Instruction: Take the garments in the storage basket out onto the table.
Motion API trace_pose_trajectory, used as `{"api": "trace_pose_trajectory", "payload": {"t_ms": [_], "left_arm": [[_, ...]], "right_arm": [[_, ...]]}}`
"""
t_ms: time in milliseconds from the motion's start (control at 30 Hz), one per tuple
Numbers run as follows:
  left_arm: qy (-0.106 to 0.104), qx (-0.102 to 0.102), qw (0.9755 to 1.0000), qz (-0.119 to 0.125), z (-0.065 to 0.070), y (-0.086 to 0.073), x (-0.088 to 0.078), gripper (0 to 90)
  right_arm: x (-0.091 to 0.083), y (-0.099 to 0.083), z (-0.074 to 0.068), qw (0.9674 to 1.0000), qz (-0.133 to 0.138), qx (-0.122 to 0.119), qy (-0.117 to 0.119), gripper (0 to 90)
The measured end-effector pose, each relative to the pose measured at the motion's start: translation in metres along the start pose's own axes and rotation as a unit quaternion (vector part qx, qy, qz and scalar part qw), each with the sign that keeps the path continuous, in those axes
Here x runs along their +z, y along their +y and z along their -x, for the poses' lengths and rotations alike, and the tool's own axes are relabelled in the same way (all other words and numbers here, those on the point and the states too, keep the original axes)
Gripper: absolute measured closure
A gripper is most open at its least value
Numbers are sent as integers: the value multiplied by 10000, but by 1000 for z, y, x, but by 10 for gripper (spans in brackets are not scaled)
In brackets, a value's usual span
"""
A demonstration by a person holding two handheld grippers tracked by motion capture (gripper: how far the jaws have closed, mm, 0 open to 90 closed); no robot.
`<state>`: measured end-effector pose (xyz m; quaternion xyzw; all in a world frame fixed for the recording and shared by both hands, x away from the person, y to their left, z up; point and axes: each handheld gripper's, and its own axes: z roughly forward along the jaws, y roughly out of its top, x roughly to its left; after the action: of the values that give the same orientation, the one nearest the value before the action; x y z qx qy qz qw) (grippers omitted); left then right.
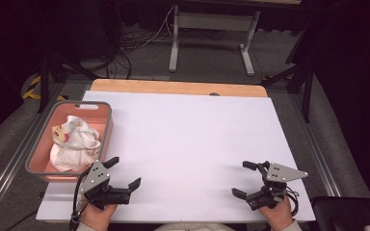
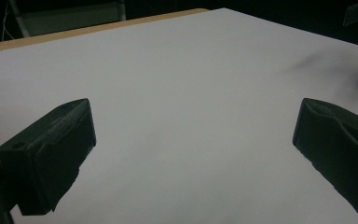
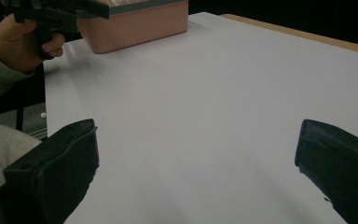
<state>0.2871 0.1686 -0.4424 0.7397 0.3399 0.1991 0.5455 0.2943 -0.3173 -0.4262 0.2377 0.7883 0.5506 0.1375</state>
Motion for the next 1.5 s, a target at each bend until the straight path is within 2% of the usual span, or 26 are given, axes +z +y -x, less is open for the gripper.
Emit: {"api": "trace_pose_trajectory", "payload": {"t_ms": [333,400,467,533,733,867,933,1067,1233,1500], "left_arm": [[20,137,9998,-131,1,2,0,3],[-75,46,9999,-131,0,3,-2,22],[-256,-189,9995,-60,-3,5,-5,35],[-254,-198,9995,-54,-3,6,-5,39],[-163,-104,9996,-182,-3,11,-7,37],[-78,141,9992,-357,-2,17,-11,55],[-140,41,9994,-307,-4,20,-16,59],[-148,-3,9993,-331,-8,24,-20,61],[-38,28,9989,-461,-18,31,-25,54],[117,27,9987,-502,-29,42,-38,51]], "right_arm": [[-1,-1,0,10000,16,32,47,0],[0,-1,0,10000,4,28,52,0],[0,-1,0,10000,-12,13,48,0],[0,-1,0,10000,-13,14,55,0],[1,-1,0,10000,-28,13,73,0],[1,-1,0,10000,-40,8,65,0],[2,-1,0,10000,-55,6,68,0],[3,-1,0,9999,-79,-6,76,0],[3,-1,-1,9999,-72,-28,75,0],[3,-1,-1,10000,-59,-33,70,0]]}}
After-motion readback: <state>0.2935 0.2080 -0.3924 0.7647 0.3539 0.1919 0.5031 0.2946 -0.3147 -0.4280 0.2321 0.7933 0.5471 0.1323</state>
